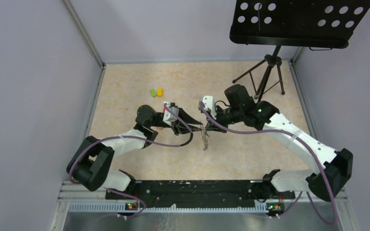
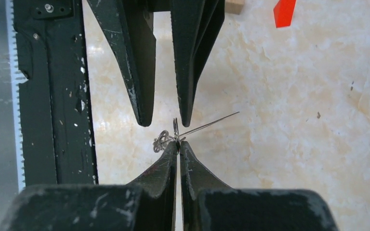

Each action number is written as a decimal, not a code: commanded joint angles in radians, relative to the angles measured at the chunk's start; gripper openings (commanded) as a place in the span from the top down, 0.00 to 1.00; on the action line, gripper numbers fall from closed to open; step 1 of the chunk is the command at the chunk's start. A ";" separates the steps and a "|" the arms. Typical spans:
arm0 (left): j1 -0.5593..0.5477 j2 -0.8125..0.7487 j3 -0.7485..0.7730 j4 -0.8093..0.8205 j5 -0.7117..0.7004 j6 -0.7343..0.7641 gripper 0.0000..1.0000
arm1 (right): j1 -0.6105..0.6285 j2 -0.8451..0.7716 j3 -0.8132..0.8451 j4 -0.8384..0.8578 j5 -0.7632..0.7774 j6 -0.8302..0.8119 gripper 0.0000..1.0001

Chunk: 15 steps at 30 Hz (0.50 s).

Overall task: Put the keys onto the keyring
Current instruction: Adjust the key on the keyring.

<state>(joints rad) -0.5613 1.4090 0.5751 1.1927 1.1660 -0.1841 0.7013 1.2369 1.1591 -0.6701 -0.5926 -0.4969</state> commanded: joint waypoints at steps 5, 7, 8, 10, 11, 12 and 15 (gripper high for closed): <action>-0.002 -0.042 0.083 -0.337 0.004 0.245 0.61 | 0.082 0.065 0.144 -0.168 0.189 -0.043 1.00; -0.006 -0.045 0.097 -0.393 -0.015 0.274 0.60 | 0.090 0.075 0.159 -0.179 0.203 -0.044 1.00; -0.008 -0.046 0.101 -0.415 -0.025 0.285 0.59 | 0.095 0.078 0.167 -0.184 0.211 -0.045 1.00; -0.013 -0.045 0.115 -0.444 -0.035 0.292 0.60 | 0.103 0.088 0.178 -0.194 0.226 -0.050 1.00; -0.016 -0.044 0.118 -0.450 -0.038 0.293 0.61 | 0.107 0.094 0.183 -0.197 0.234 -0.051 1.00; -0.018 -0.044 0.120 -0.453 -0.039 0.292 0.61 | 0.111 0.099 0.187 -0.201 0.242 -0.052 1.00; -0.023 -0.042 0.119 -0.453 -0.040 0.293 0.64 | 0.117 0.110 0.195 -0.207 0.248 -0.054 1.00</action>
<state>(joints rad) -0.5751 1.3975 0.6594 0.7746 1.1351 0.0742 0.8017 1.3327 1.2968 -0.8650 -0.3756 -0.5362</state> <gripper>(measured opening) 0.368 0.007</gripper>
